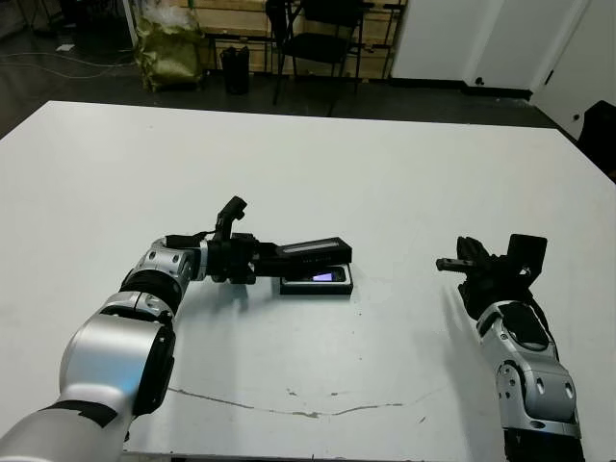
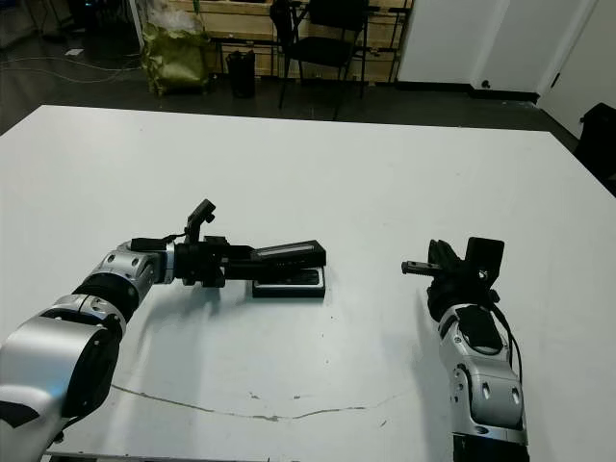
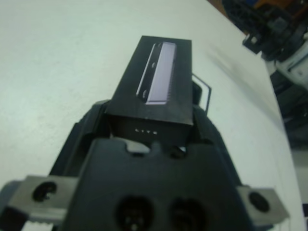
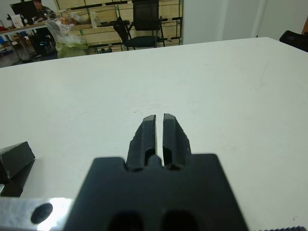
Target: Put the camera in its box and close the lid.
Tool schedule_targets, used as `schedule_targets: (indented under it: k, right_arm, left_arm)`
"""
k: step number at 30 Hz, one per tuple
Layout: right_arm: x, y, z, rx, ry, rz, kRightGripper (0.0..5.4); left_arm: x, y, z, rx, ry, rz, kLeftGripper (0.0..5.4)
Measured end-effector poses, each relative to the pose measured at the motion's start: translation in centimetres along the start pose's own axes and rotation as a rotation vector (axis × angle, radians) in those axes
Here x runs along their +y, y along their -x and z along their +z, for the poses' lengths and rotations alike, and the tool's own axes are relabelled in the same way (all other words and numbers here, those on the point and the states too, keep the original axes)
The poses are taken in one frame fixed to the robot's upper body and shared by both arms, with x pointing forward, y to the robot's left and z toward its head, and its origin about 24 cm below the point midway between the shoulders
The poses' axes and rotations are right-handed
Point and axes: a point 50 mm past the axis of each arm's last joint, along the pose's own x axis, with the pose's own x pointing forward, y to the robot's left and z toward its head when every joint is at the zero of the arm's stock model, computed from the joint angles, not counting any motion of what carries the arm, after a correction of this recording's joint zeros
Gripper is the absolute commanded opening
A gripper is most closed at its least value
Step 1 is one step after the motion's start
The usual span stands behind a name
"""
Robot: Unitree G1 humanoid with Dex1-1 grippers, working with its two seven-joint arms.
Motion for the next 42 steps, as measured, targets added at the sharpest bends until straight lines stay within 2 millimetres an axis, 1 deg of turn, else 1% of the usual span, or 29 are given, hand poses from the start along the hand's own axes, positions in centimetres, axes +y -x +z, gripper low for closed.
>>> schedule_targets:
  k: [3,5,11,18,23,28,30,32,35,39,42]
  right_arm:
    - [0.0,0.0,0.0,-0.001,0.006,-0.001,0.00]
    - [0.0,0.0,0.1,-0.002,0.003,0.000,0.00]
    - [0.1,0.0,0.3,-0.012,0.010,-0.006,0.00]
    - [0.1,0.0,0.5,-0.019,0.014,-0.004,0.00]
    - [0.2,0.1,0.8,-0.032,0.019,0.001,0.00]
    - [0.1,0.1,0.8,-0.028,0.012,-0.002,0.00]
    - [0.1,0.1,0.8,-0.026,0.012,0.001,0.00]
    - [0.1,0.1,0.7,-0.023,0.012,0.005,0.00]
    - [0.1,0.1,0.5,-0.015,0.016,0.001,0.00]
    - [0.1,0.1,0.5,-0.014,0.017,0.000,0.00]
    - [0.1,0.1,0.5,-0.018,0.015,0.001,0.00]
  left_arm:
    - [0.0,0.1,0.2,-0.037,0.014,-0.001,2.60]
    - [-0.1,0.1,0.8,-0.084,0.013,-0.020,2.60]
    - [-1.0,0.0,4.4,-0.176,-0.061,-0.101,2.60]
    - [-0.8,1.2,5.2,-0.183,-0.126,-0.120,2.60]
    - [-1.1,1.7,5.9,-0.145,-0.291,-0.150,2.58]
    - [-1.2,2.5,7.0,-0.094,-0.489,-0.104,2.58]
    - [-1.2,2.8,6.9,-0.094,-0.542,-0.077,2.58]
    - [-1.1,2.9,6.4,-0.097,-0.568,-0.059,2.58]
    - [-1.0,3.0,5.4,-0.102,-0.595,-0.054,2.58]
    - [-1.1,3.1,5.0,-0.123,-0.641,-0.025,2.58]
    - [-1.0,3.2,4.3,-0.126,-0.640,-0.007,2.58]
